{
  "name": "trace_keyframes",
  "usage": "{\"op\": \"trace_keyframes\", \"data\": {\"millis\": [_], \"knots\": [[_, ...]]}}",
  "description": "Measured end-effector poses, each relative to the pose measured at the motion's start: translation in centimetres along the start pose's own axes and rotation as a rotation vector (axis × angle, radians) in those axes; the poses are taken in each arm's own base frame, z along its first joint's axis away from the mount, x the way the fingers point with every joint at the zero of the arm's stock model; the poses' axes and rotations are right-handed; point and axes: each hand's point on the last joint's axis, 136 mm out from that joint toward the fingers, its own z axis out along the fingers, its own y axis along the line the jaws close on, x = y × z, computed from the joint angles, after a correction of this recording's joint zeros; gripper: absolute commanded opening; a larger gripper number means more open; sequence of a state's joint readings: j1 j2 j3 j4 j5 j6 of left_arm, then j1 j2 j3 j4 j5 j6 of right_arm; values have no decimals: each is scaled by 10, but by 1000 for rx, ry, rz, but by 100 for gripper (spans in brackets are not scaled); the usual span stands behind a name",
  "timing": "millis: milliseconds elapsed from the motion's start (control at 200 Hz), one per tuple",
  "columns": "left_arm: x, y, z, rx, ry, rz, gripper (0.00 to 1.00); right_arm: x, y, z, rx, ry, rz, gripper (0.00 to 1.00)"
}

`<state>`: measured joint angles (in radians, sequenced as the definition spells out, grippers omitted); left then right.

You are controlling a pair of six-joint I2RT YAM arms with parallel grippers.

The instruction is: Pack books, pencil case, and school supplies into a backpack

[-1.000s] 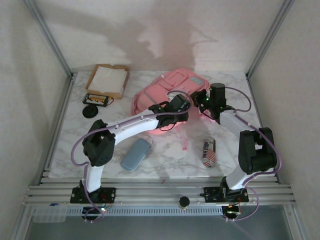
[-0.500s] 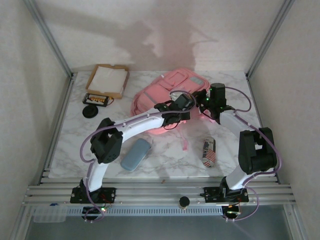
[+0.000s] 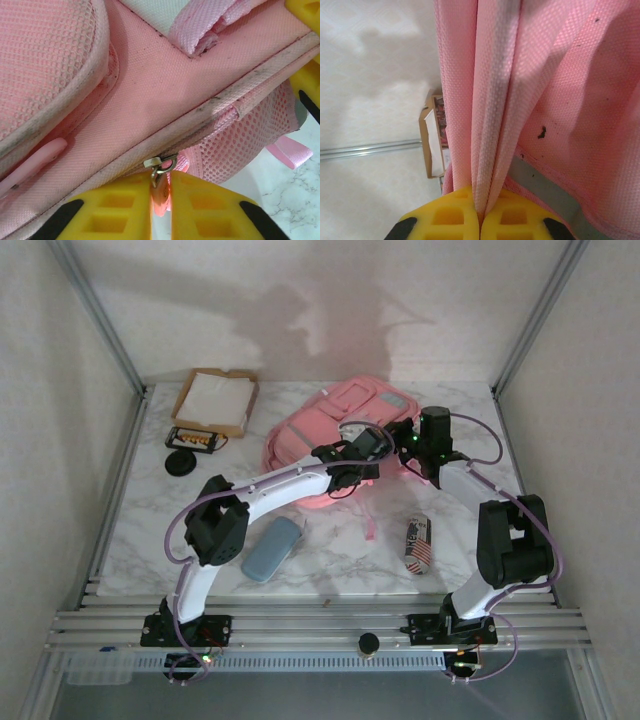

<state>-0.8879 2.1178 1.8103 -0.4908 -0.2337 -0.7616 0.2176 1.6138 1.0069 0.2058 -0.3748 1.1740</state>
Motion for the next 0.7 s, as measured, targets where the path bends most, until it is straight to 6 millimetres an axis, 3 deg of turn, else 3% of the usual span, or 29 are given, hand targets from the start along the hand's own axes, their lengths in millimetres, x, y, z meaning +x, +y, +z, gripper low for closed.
{"op": "trace_keyframes", "data": {"millis": [185, 426, 546, 701], "knots": [[-1, 0, 0, 0, -5, 0, 0, 0, -1, 0, 2, 0, -1, 0], [0, 5, -8, 18, -14, -6, 0, 0, -3, 0, 5, 0, 0, 0], [9, 17, -21, 33, 5, 9, 0, 1, -3, -1, 2, 13, -4, 0], [29, 49, -31, 24, 70, 45, 0, -1, -7, -3, 9, 23, -3, 0]]}}
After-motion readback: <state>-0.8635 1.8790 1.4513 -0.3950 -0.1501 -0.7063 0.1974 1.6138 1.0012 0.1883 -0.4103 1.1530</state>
